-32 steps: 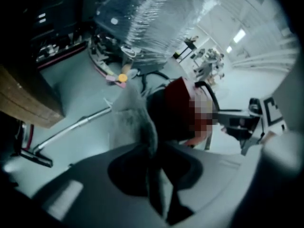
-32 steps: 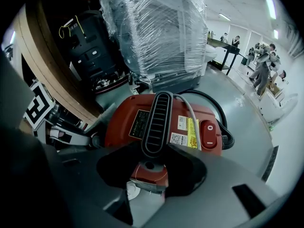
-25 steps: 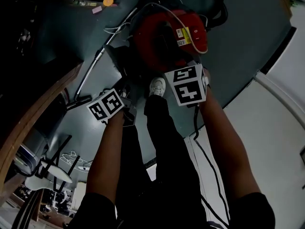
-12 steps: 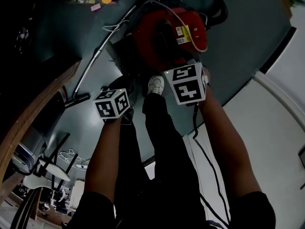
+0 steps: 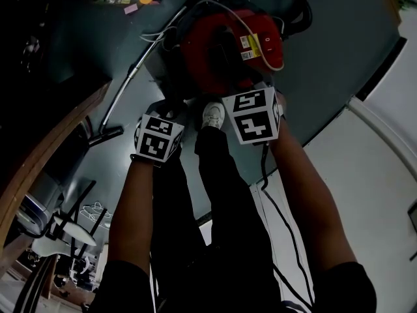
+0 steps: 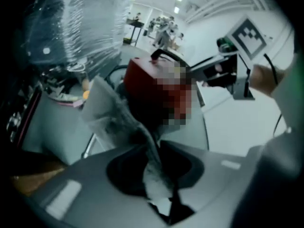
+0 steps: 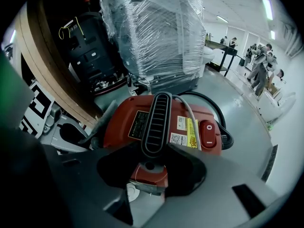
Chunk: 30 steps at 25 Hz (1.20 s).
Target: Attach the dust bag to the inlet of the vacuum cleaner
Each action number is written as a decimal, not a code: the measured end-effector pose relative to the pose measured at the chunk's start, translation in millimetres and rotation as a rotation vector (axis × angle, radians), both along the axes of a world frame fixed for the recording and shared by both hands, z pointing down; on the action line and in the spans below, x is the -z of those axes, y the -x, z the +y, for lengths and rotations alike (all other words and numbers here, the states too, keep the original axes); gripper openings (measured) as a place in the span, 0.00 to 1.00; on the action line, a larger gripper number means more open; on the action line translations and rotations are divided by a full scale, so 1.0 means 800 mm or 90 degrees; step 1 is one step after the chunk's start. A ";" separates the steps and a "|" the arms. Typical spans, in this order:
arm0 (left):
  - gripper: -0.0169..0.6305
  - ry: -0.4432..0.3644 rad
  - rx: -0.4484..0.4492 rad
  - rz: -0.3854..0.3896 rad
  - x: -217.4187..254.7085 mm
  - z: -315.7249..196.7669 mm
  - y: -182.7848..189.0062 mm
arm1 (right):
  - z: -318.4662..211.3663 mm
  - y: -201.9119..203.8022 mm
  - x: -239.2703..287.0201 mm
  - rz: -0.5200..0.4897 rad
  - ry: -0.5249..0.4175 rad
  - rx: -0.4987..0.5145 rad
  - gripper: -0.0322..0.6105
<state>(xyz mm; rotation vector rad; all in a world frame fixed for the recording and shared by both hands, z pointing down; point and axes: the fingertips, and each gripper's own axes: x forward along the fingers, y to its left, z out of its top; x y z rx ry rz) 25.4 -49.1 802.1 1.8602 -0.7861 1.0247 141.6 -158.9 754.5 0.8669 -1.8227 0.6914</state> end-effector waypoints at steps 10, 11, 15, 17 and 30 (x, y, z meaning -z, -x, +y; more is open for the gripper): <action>0.15 0.121 0.333 0.196 0.001 -0.012 0.007 | -0.002 -0.001 0.001 -0.005 -0.009 -0.010 0.29; 0.15 0.107 0.321 0.190 0.001 -0.012 0.006 | -0.003 -0.001 0.001 -0.004 -0.011 -0.011 0.29; 0.15 0.033 0.151 0.101 0.001 -0.008 -0.004 | -0.002 -0.003 -0.001 0.007 -0.007 -0.026 0.29; 0.16 0.023 0.106 0.081 0.001 -0.006 -0.009 | -0.003 -0.004 -0.001 0.015 -0.006 -0.040 0.28; 0.02 -0.060 0.244 0.045 0.120 -0.033 0.021 | 0.011 -0.006 0.093 -0.001 -0.069 -0.137 0.05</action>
